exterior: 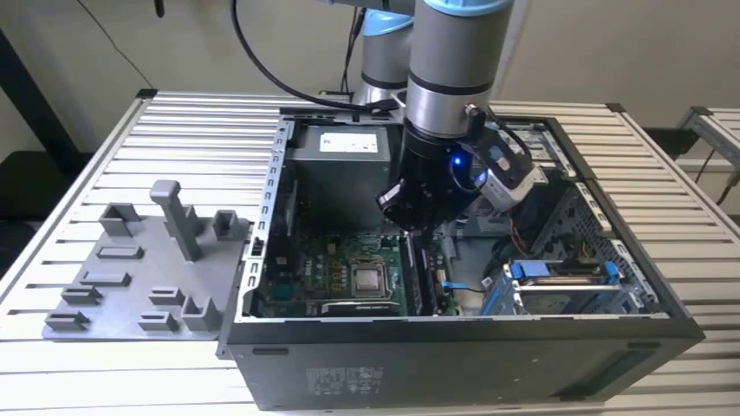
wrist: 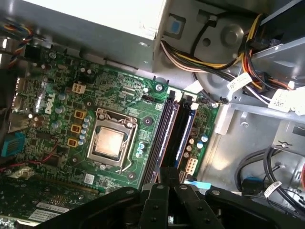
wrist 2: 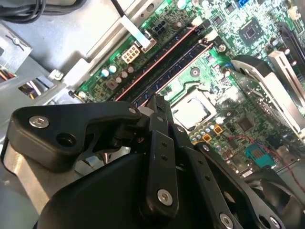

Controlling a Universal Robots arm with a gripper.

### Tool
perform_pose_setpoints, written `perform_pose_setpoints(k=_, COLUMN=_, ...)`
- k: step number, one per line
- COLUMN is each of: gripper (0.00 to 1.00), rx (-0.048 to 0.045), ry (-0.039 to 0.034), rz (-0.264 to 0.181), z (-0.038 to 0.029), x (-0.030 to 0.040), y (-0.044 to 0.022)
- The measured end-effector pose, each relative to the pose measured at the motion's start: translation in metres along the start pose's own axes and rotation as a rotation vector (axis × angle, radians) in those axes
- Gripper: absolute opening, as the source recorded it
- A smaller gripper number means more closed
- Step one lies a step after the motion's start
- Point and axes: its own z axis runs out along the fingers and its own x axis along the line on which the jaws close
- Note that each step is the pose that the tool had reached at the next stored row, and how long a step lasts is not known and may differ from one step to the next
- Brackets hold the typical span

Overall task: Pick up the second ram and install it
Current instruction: 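Press down the second ram until it locks into place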

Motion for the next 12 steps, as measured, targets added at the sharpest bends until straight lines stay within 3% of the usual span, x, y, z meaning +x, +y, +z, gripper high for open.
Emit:
perform_pose_setpoints(k=7, gripper=0.11, rx=-0.0025, ry=-0.0065, rz=-0.1, z=0.0, x=0.0, y=0.0)
perform_pose_setpoints(k=10, gripper=0.11, rx=-0.0031, ry=-0.0072, rz=-0.111, z=0.0, x=-0.0004, y=-0.0002)
perform_pose_setpoints(k=12, gripper=0.11, rx=-0.0152, ry=-0.0107, rz=-0.114, z=-0.0001, x=-0.0008, y=-0.0004)
